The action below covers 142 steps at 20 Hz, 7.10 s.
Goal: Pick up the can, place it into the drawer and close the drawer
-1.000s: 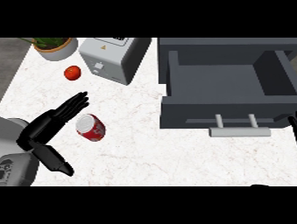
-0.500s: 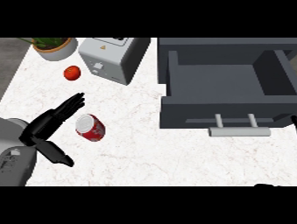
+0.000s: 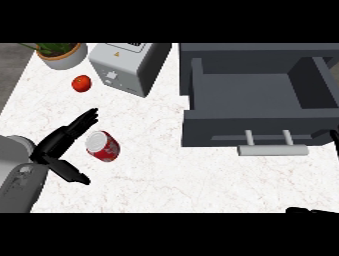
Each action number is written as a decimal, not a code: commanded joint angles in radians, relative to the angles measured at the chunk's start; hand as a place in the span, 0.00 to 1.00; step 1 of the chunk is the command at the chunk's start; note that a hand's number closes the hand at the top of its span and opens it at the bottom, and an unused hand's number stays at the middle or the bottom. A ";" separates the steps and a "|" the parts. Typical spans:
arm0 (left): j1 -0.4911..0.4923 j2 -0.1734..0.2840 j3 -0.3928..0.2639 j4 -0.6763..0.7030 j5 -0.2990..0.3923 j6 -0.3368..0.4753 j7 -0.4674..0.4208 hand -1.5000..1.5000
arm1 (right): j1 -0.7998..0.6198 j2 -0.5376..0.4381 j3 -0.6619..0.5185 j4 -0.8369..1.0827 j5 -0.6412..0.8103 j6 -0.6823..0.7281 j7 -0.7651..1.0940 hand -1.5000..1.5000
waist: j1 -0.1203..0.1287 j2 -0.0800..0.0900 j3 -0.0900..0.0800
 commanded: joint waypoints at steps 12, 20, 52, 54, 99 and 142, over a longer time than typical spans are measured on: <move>-0.115 -0.014 -0.022 0.309 -0.058 0.025 -0.227 0.00 | -0.044 0.006 0.022 -0.058 0.009 -0.027 0.085 0.00 | -0.005 0.003 -0.001; -0.210 -0.039 -0.010 0.347 -0.031 0.012 -0.134 0.00 | 0.030 -0.017 -0.056 -0.020 -0.052 0.038 -0.012 0.00 | -0.008 0.002 0.000; -0.163 -0.128 -0.010 0.243 0.043 -0.016 -0.099 1.00 | 0.086 0.003 -0.068 -0.181 -0.123 0.057 0.119 0.00 | 0.005 -0.004 0.001; -0.142 -0.145 0.097 0.248 0.122 0.174 -0.041 1.00 | 0.084 0.004 -0.070 -0.122 -0.084 0.056 0.055 0.00 | 0.023 -0.008 0.002; -0.781 -0.322 -0.242 -0.343 0.282 1.026 0.919 1.00 | 0.102 0.013 -0.076 -0.175 -0.102 0.073 0.058 0.00 | -0.019 0.000 0.002; -1.059 -0.322 -0.676 0.282 0.695 1.241 0.613 1.00 | -0.073 -0.001 -0.041 -0.066 -0.038 0.017 0.074 0.00 | -0.109 0.024 0.004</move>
